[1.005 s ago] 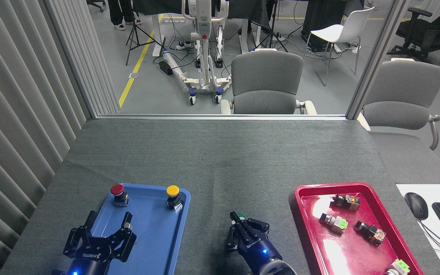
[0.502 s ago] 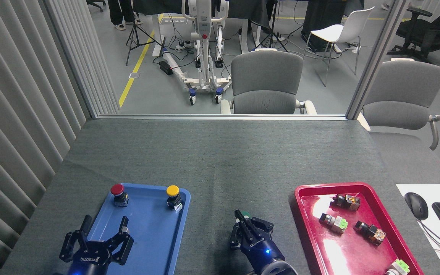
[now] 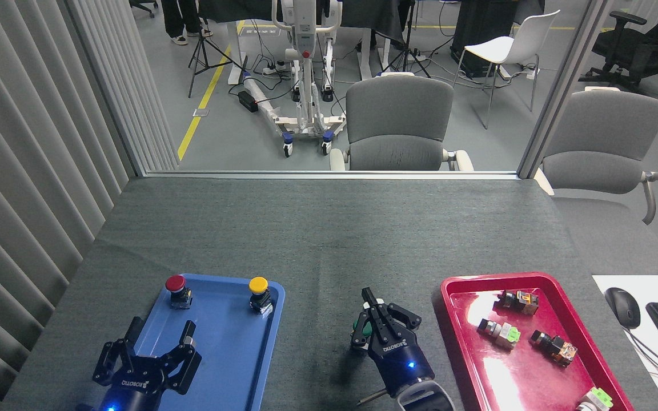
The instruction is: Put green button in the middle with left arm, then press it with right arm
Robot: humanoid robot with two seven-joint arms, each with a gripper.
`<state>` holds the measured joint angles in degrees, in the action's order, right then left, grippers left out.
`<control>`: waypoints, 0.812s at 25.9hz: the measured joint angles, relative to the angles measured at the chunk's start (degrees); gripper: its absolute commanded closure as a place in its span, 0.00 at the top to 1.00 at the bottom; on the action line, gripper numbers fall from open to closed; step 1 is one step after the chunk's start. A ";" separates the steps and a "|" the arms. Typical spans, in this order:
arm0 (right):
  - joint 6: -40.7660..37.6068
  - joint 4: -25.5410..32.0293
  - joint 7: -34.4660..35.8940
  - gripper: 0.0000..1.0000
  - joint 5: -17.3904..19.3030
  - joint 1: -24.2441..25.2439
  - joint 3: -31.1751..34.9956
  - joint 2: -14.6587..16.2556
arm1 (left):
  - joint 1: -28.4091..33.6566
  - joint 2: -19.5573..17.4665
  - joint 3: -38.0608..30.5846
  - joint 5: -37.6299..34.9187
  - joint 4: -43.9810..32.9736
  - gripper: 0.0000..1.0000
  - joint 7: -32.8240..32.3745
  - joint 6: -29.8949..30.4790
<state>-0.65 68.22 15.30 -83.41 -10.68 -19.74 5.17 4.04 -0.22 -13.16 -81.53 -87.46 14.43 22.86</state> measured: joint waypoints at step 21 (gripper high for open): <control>-0.36 13.71 0.26 1.00 2.78 18.19 16.47 6.74 | 0.13 -0.67 2.52 -0.10 0.58 1.00 4.06 -8.20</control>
<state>-1.01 81.92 15.57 -80.63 7.51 -3.27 11.91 4.18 -0.90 -10.63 -81.63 -86.88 18.48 14.66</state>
